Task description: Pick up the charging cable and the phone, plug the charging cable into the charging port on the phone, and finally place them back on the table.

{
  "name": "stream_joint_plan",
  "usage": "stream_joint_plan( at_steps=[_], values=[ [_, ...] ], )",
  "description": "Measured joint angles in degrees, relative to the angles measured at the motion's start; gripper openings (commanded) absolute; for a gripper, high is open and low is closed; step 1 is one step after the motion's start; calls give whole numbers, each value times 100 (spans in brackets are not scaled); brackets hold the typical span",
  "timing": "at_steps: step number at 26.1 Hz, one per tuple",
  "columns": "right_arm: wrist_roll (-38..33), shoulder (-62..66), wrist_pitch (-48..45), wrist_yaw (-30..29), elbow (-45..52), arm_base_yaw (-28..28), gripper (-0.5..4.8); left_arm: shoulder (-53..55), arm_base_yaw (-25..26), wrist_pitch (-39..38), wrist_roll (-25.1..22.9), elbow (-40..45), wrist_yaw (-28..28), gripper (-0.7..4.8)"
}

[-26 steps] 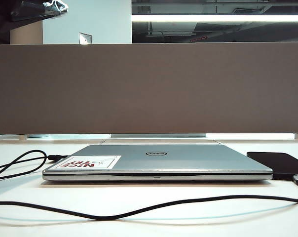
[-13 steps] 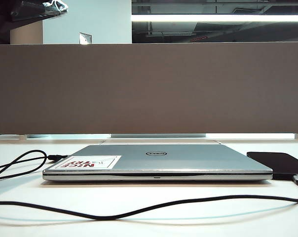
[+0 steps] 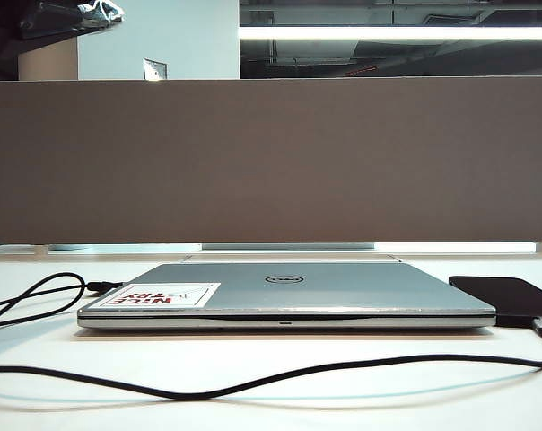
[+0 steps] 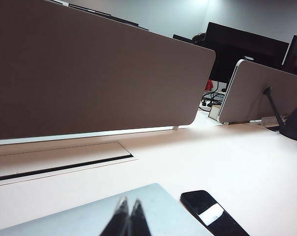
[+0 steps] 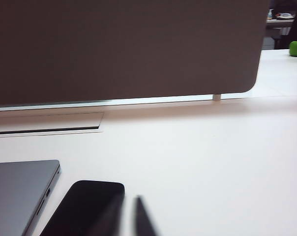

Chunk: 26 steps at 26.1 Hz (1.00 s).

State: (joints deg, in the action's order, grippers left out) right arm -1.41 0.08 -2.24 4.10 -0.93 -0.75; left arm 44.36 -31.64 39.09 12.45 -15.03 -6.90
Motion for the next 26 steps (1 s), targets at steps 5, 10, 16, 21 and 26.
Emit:
stream_joint_plan(
  at_steps=[5, 10, 16, 21, 26],
  values=[
    [-2, 0, 42, 26, -4, -13, 57, 0, 0, 9, 0, 0, 0, -5],
    [-2, 0, 68, 26, -4, -13, 57, 0, 0, 9, 0, 0, 0, -5],
    [-2, 0, 70, 26, -4, -15, 57, 0, 0, 9, 0, 0, 0, -5],
    [-2, 0, 68, 26, -4, -15, 57, -33, 0, 0, 0, 0, 0, -5],
    [-2, 0, 77, 26, -4, -17, 57, -1058, 737, -343, -267, 0, 13, -6]
  ],
)
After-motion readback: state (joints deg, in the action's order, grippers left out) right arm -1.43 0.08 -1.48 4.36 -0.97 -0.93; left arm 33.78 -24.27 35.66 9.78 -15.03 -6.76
